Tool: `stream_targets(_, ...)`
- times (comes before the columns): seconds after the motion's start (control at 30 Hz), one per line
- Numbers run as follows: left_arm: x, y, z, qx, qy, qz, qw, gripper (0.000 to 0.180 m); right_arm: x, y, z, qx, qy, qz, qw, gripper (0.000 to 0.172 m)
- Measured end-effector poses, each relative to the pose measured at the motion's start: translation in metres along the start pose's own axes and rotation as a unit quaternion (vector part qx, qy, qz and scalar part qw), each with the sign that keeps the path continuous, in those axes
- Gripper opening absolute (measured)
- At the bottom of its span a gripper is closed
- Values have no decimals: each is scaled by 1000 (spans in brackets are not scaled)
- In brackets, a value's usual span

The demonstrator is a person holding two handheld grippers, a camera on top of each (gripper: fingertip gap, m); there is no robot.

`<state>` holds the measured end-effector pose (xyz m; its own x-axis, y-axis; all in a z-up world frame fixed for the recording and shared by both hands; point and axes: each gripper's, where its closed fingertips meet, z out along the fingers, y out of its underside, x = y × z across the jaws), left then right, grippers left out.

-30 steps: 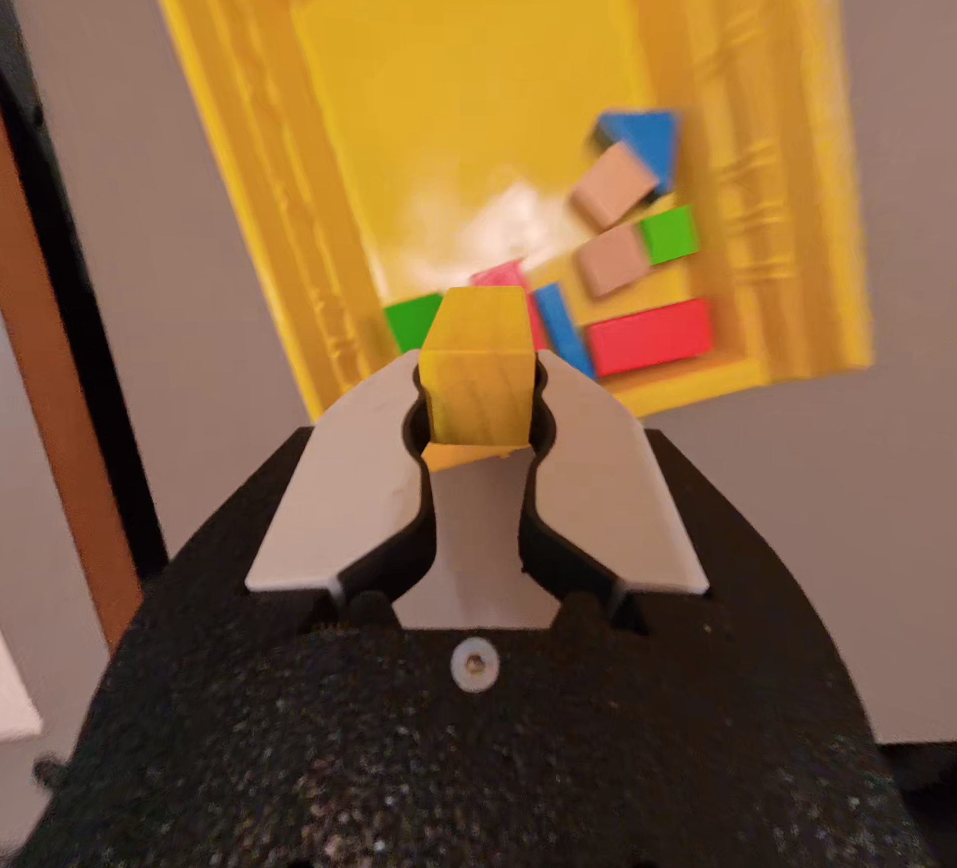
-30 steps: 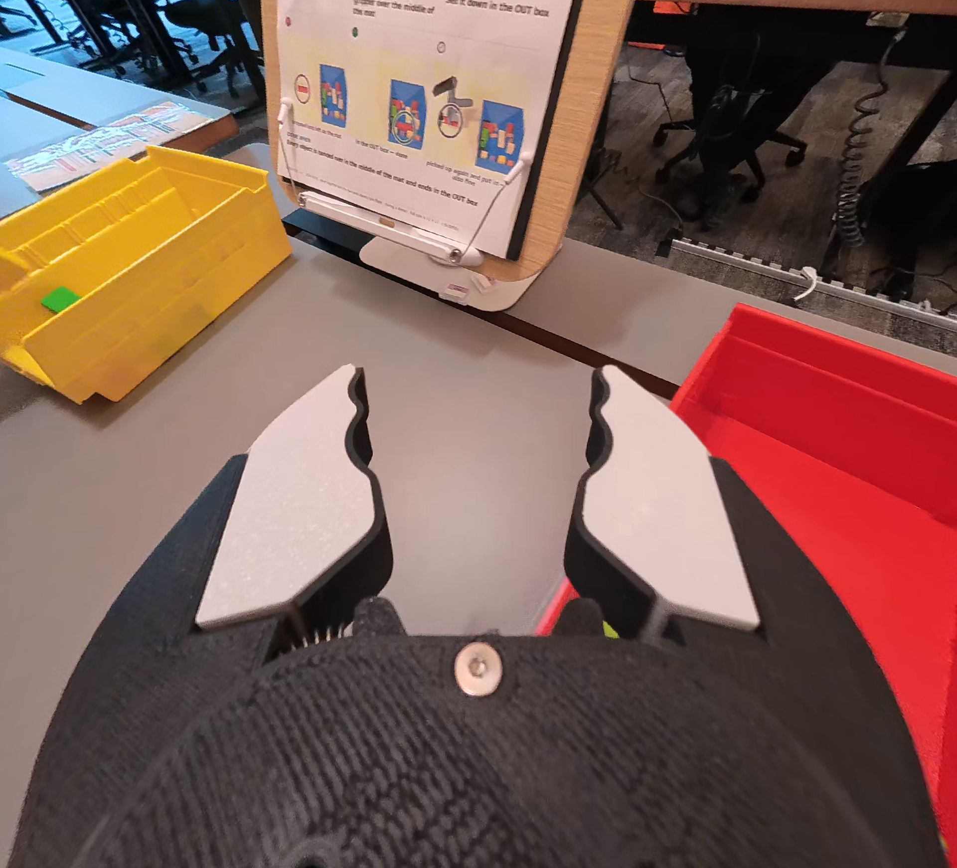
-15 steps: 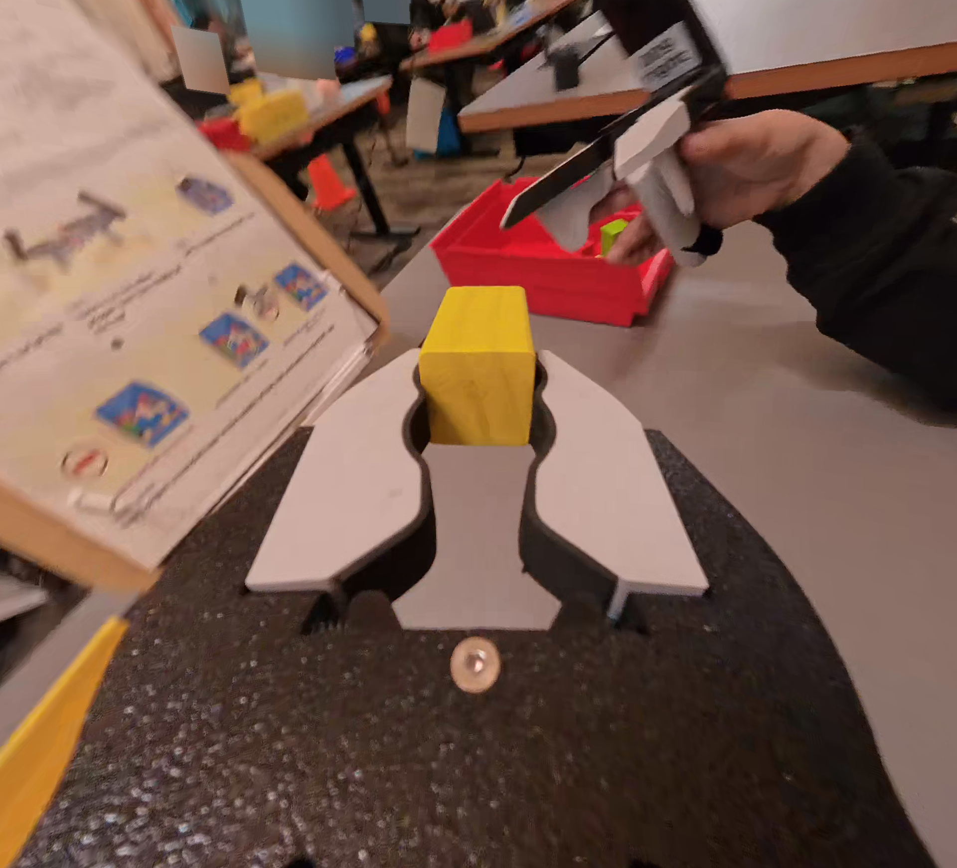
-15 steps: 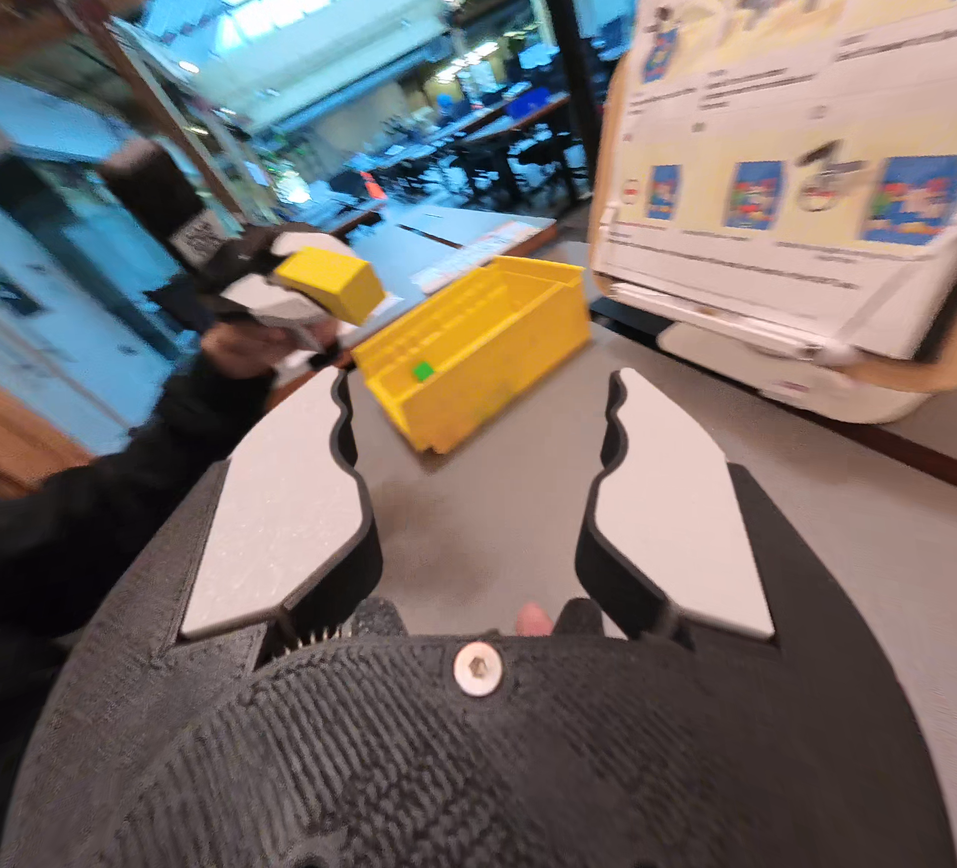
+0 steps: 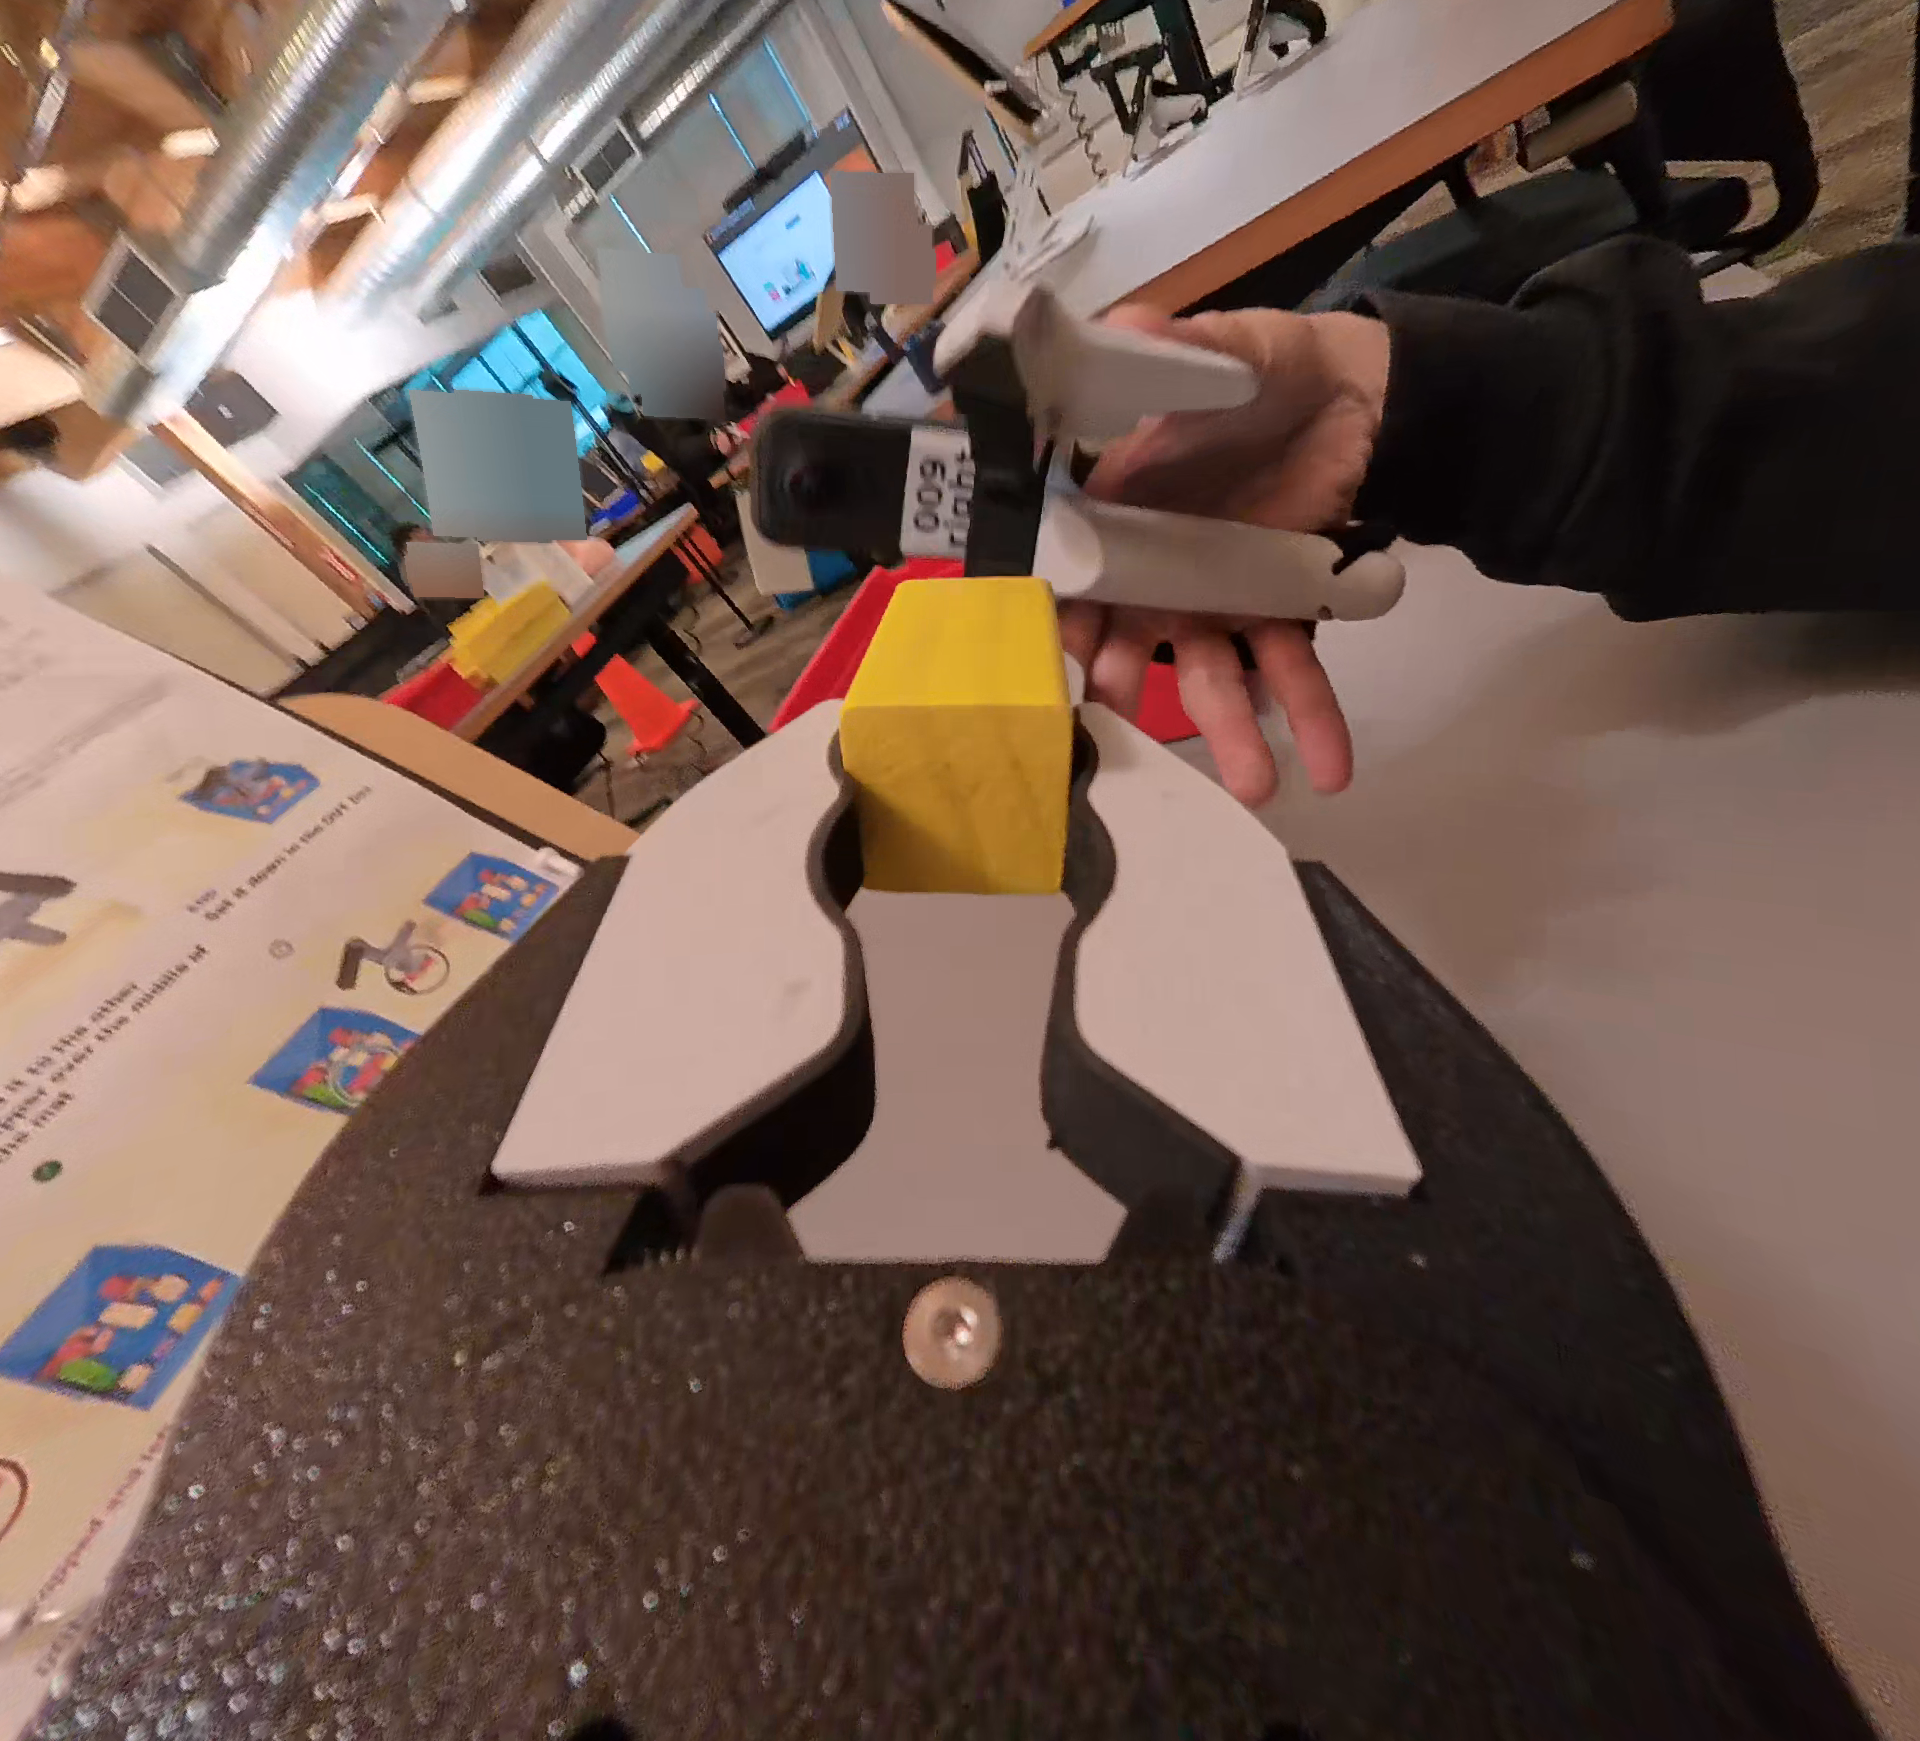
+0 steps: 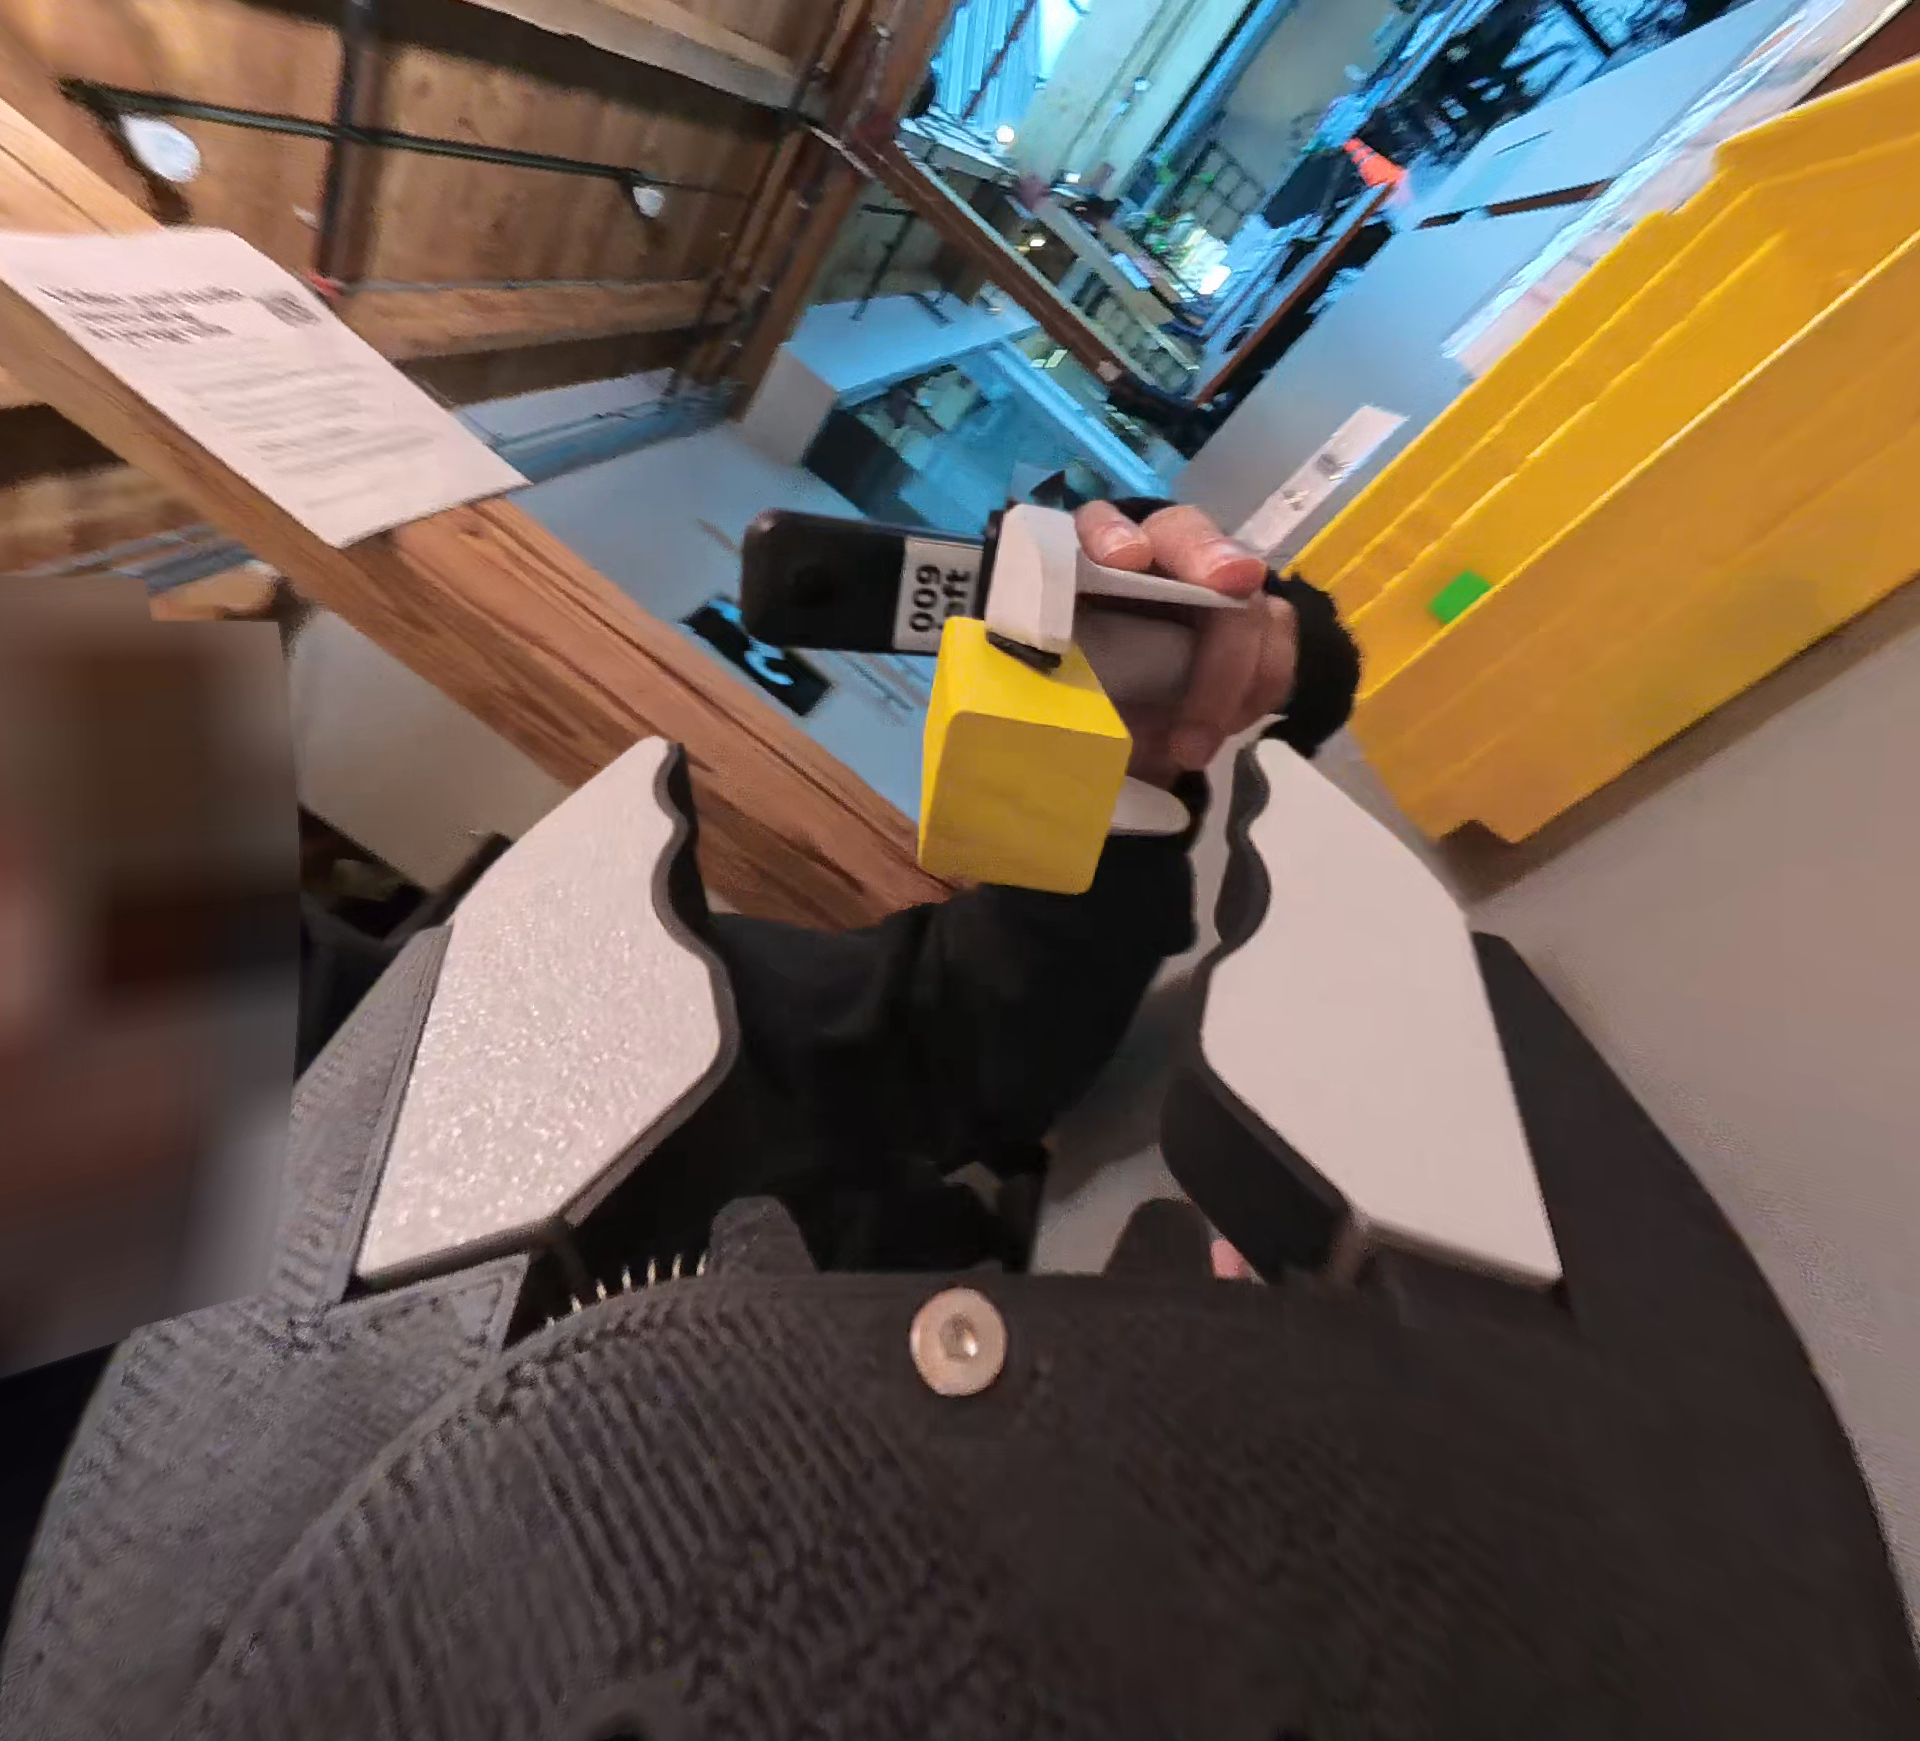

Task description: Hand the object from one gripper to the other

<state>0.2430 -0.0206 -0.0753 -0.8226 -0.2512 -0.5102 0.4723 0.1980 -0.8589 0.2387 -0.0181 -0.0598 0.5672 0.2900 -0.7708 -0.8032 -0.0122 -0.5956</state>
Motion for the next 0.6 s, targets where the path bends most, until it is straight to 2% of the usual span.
stream_targets(0.07,1,-1,0,16,-4,17,1000,35,5,2,2,-1,-18,27,999,89)
stream_targets(0.2,4,9,0,19,3,38,999,35,19,10,10,-17,-16,51,998,90)
stream_targets(0.4,9,27,3,-13,27,65,997,35,32,26,22,-55,-8,66,996,88)
stream_targets(0.6,13,30,7,-19,26,74,997,35,31,31,25,-70,-35,84,993,47)
